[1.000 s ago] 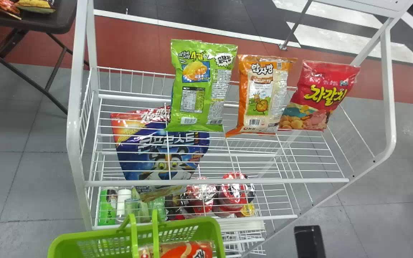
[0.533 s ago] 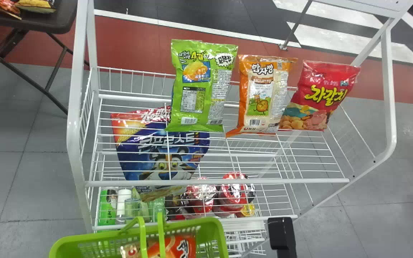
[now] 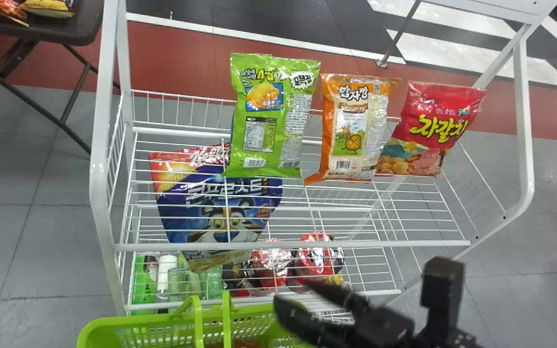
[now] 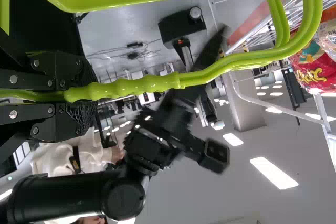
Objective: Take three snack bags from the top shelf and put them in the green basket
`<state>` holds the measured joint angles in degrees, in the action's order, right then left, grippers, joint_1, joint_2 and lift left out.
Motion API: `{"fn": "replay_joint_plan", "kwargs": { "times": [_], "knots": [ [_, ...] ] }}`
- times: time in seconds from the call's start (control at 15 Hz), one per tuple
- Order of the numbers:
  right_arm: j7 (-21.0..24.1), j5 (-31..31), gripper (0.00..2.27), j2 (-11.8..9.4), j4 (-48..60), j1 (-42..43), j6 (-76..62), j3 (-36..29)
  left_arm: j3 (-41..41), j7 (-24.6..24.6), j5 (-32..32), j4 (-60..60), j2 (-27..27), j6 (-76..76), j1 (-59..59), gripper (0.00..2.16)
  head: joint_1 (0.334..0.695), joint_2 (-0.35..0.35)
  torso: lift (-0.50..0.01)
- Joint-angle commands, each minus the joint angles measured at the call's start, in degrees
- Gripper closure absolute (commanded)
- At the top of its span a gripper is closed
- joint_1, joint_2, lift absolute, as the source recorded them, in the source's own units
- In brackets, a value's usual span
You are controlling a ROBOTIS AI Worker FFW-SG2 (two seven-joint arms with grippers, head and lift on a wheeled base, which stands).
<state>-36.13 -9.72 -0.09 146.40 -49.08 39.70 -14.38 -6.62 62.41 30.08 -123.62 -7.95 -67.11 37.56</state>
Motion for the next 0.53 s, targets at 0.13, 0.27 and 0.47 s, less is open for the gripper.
{"fn": "replay_joint_plan", "kwargs": {
  "times": [0.13, 0.27, 0.47],
  "knots": [
    [6.8, -1.8, 0.09, 0.1, -7.0, 7.2, -24.8, 1.1, 0.1, 0.5, -0.4, -0.5, -0.1, 0.0, 0.9, 1.36, 0.695, -0.350, -0.044],
    [7.7, -1.1, 0.09, 0.1, -9.1, 15.3, -17.1, 1.3, 0.0, 0.2, -0.6, -0.5, -0.1, 0.0, 0.9, 1.36, 0.695, -0.350, -0.044],
    [11.0, 1.5, 0.09, 0.1, -14.9, 26.9, -7.6, 3.7, -0.5, -0.4, -1.4, -0.5, -0.1, -0.2, 0.4, 1.36, 0.695, -0.350, -0.044]
  ]
}}
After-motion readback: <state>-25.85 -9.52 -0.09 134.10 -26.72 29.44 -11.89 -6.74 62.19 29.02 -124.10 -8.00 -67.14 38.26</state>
